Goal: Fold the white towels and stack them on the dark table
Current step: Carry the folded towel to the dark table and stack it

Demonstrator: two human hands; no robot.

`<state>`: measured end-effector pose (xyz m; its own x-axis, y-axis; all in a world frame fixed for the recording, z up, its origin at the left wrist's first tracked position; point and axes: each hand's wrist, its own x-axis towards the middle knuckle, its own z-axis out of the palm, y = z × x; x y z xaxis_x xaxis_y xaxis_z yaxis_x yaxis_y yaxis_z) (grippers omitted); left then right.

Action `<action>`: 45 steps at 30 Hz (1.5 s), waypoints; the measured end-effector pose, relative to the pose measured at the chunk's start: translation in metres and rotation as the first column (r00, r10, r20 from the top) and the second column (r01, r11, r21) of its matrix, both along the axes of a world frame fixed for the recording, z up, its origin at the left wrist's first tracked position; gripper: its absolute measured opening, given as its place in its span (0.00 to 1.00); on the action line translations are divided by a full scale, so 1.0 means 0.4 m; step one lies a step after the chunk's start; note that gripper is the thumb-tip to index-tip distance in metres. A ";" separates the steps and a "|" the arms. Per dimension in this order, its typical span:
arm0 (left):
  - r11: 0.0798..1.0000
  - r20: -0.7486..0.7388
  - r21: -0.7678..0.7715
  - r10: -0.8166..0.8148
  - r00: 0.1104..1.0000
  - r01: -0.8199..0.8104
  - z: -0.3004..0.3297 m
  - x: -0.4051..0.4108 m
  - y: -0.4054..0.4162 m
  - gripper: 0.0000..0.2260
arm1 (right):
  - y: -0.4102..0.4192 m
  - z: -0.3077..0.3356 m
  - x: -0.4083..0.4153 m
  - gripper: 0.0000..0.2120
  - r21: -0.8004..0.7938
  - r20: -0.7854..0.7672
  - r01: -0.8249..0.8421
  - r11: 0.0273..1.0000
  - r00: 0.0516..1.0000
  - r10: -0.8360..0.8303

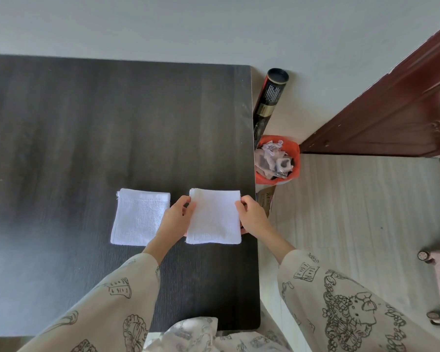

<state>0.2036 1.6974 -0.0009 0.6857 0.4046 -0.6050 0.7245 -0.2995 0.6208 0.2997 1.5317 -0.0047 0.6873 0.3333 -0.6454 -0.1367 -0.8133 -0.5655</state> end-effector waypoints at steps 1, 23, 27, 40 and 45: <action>1.000 -0.004 0.007 -0.008 1.000 0.008 0.000 -0.001 -0.002 0.15 | -0.002 -0.001 -0.001 0.14 -0.007 0.005 -0.010 1.000 1.000 0.010; 0.573 0.077 0.665 -0.691 0.718 0.480 -0.005 -0.166 -0.111 0.22 | -0.088 -0.019 -0.211 0.12 -0.173 0.691 -0.500 0.848 0.553 0.466; 0.496 -0.010 0.640 -0.757 0.653 0.586 -0.019 -0.194 -0.080 0.30 | -0.104 -0.043 -0.222 0.17 -0.221 0.625 -0.473 0.853 0.603 0.496; 0.760 0.124 0.407 -0.596 0.794 0.507 0.127 -0.160 -0.149 0.16 | -0.228 0.075 -0.315 0.16 -0.005 0.573 -0.073 0.997 0.817 0.062; 0.759 0.224 0.303 -0.645 0.731 0.577 0.197 -0.150 -0.323 0.14 | -0.423 0.155 -0.391 0.16 0.140 0.447 0.293 0.946 0.834 -0.324</action>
